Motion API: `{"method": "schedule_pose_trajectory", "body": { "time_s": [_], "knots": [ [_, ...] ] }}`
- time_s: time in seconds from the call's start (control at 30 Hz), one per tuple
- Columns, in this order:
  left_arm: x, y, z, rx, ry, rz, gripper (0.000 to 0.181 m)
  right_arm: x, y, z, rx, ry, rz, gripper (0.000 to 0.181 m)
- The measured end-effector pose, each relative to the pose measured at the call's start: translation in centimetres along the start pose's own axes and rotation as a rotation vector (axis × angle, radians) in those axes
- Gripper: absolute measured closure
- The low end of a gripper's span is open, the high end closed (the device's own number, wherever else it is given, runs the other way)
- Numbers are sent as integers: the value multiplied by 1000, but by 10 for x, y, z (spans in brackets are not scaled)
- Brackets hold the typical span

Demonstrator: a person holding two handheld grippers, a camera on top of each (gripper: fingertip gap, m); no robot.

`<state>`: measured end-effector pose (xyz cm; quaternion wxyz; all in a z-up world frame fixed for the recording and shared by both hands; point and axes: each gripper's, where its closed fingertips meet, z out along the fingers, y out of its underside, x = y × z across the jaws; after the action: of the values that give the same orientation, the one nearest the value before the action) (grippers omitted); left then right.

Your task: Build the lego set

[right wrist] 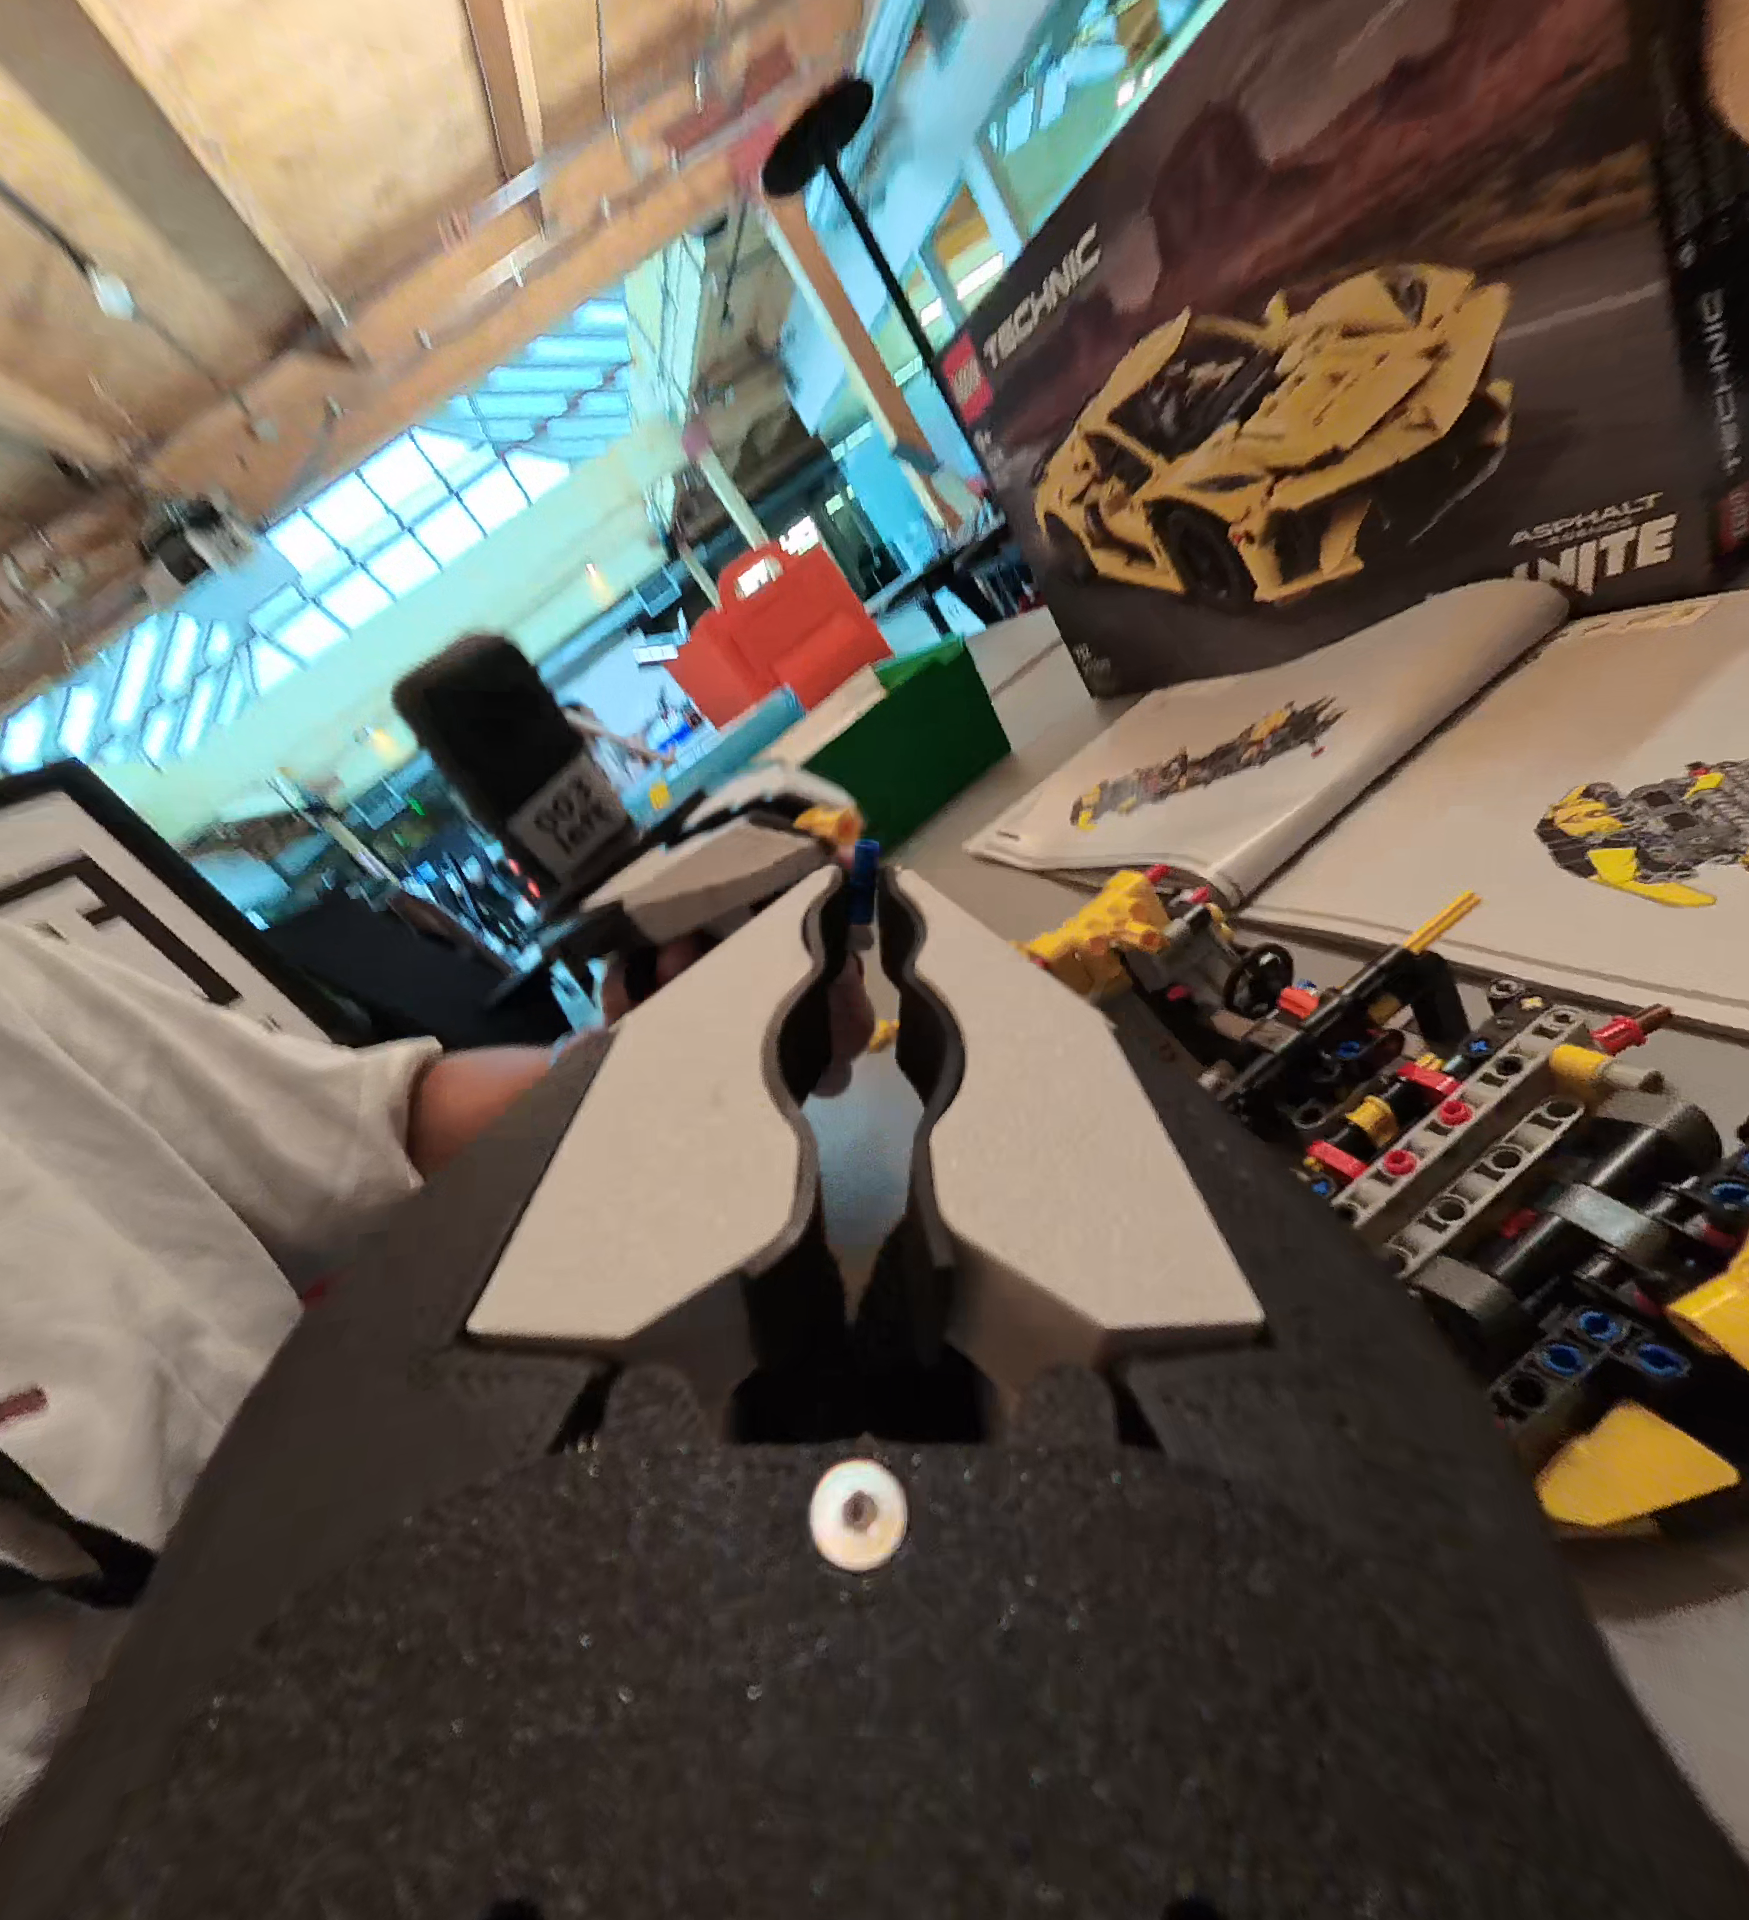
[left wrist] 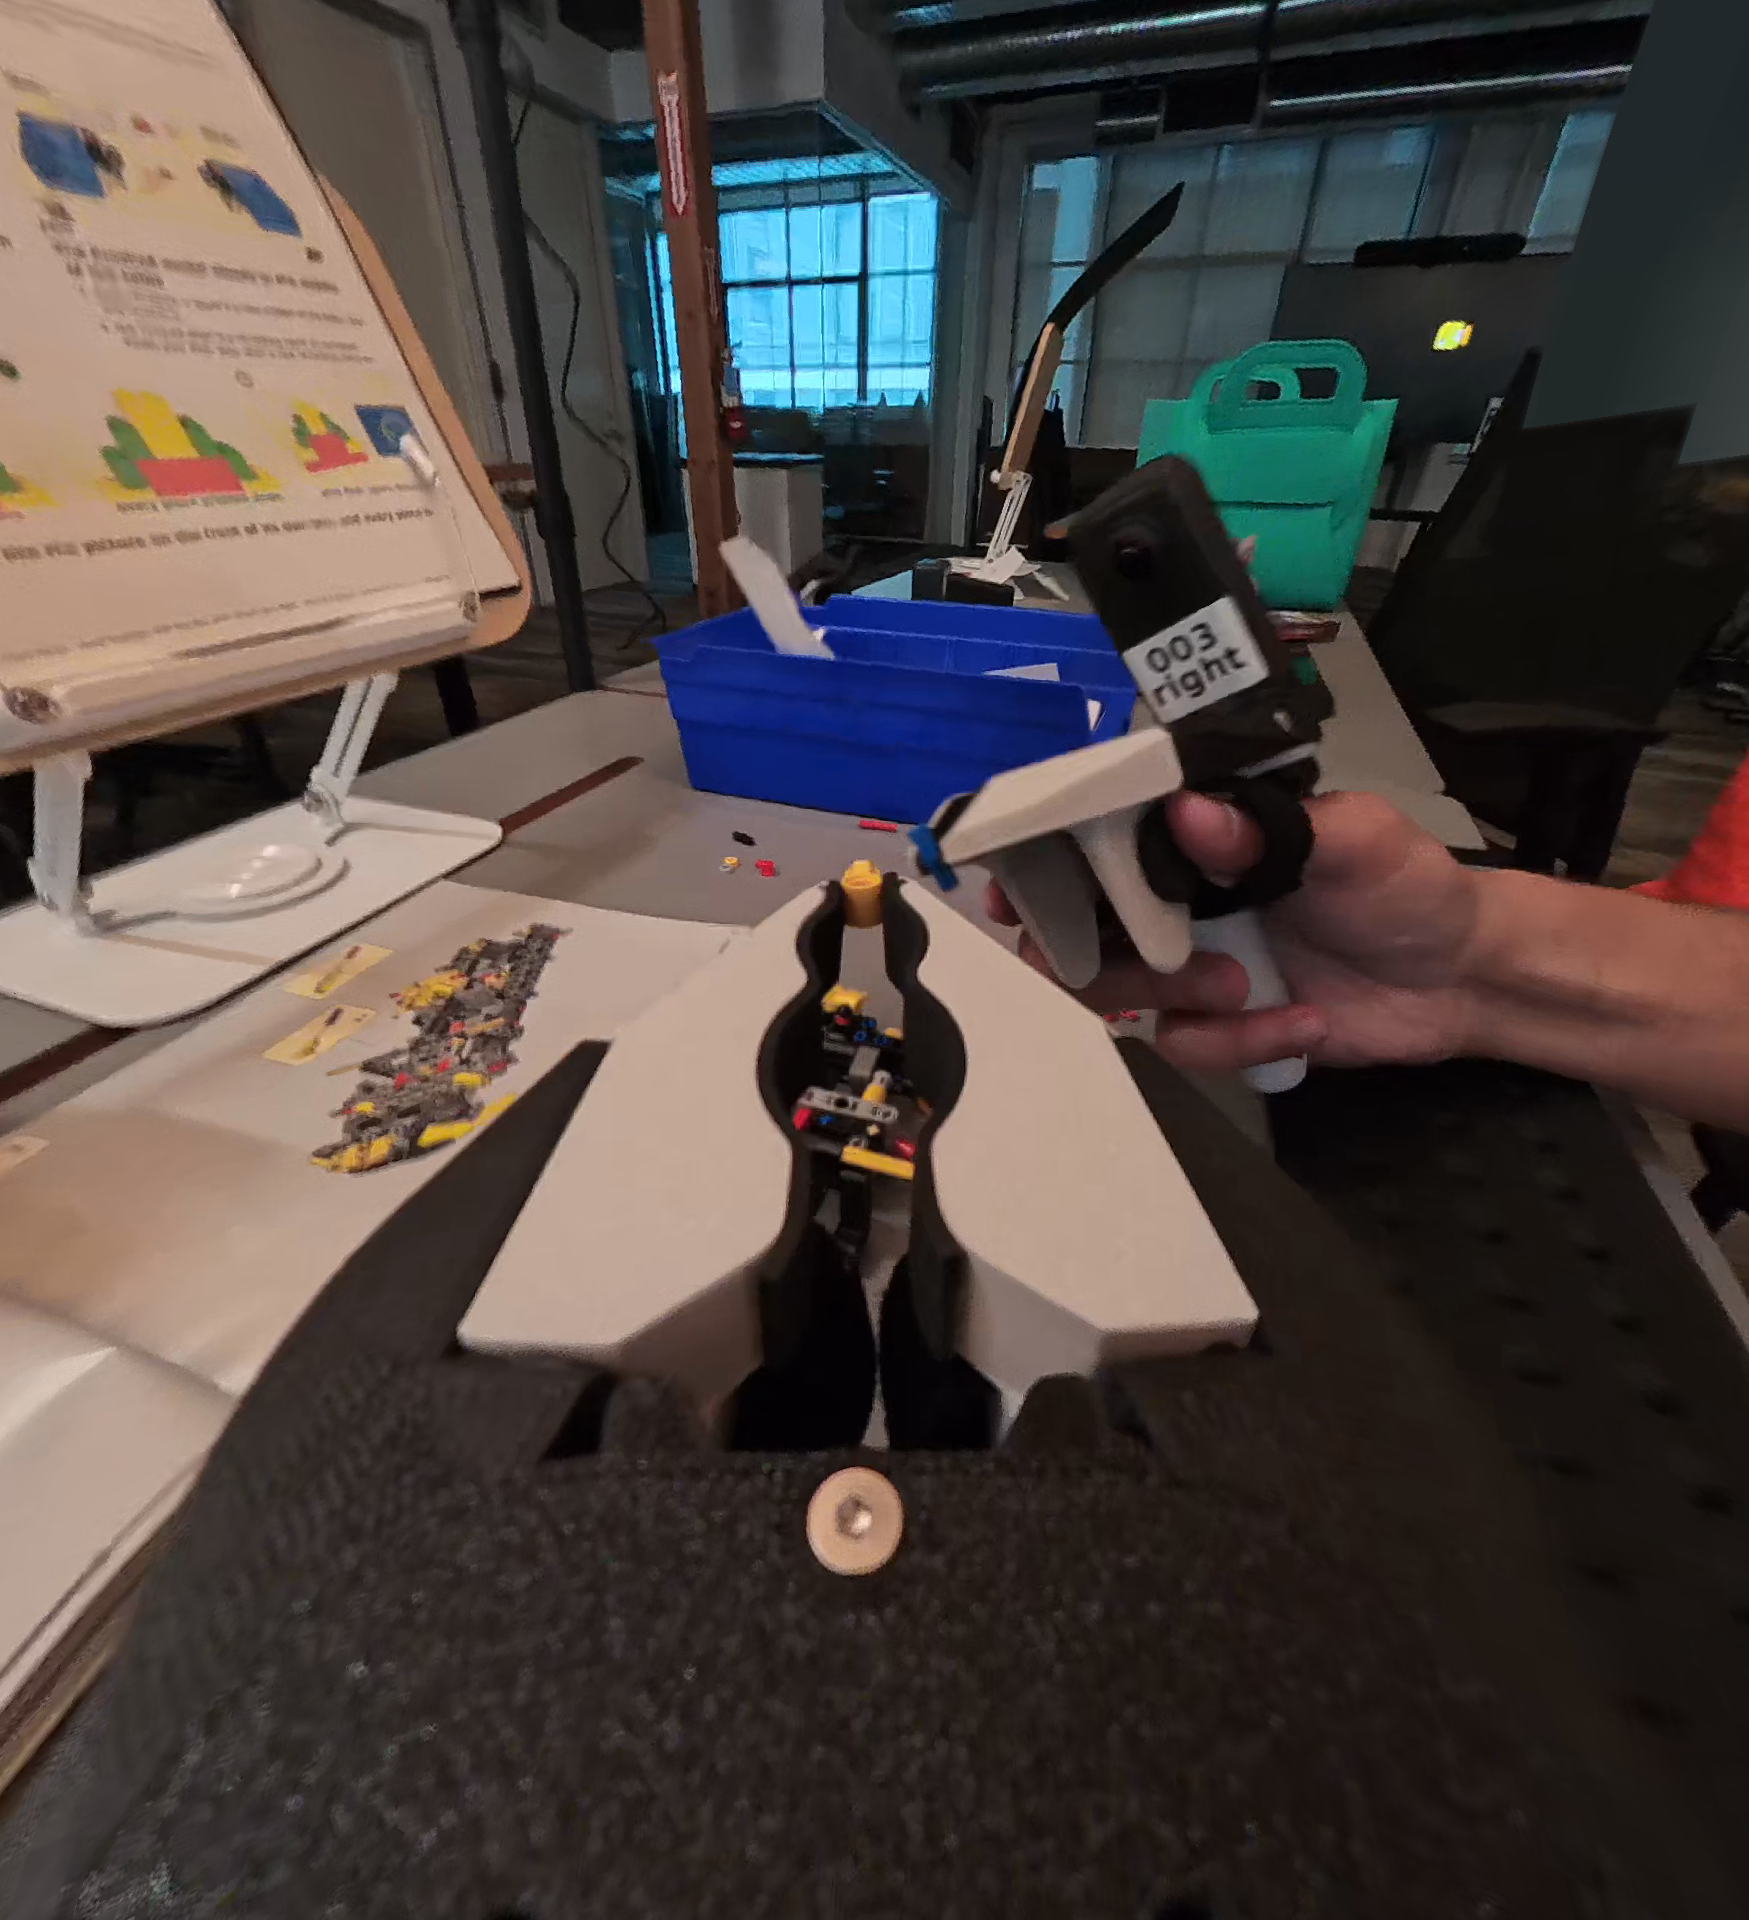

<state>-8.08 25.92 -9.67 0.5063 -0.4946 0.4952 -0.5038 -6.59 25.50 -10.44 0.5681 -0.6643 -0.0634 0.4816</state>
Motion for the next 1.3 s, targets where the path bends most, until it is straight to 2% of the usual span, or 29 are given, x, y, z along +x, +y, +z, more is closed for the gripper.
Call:
{"method": "schedule_pose_trajectory", "body": {
  "time_s": [0.17, 0.27, 0.37, 0.93, 1.07, 1.3],
  "knots": [
    [12, -14, -2, 99, -33, 163, 174, -11, -14, 8, 165, -123, 218, 178],
    [17, -15, -2, 97, -59, 273, 174, -19, -20, 12, 265, -237, 363, 177],
    [16, -16, -3, 93, -110, 370, 174, -22, -17, 15, 282, -306, 455, 178],
    [17, -18, -3, 84, -182, 517, 174, -27, -15, 18, 288, -322, 463, 177],
    [17, -19, -5, 81, -227, 611, 174, -28, -15, 18, 287, -330, 465, 177],
    [16, -22, -6, 86, -282, 704, 174, -31, -17, 19, 329, -359, 554, 178]
  ]
}}
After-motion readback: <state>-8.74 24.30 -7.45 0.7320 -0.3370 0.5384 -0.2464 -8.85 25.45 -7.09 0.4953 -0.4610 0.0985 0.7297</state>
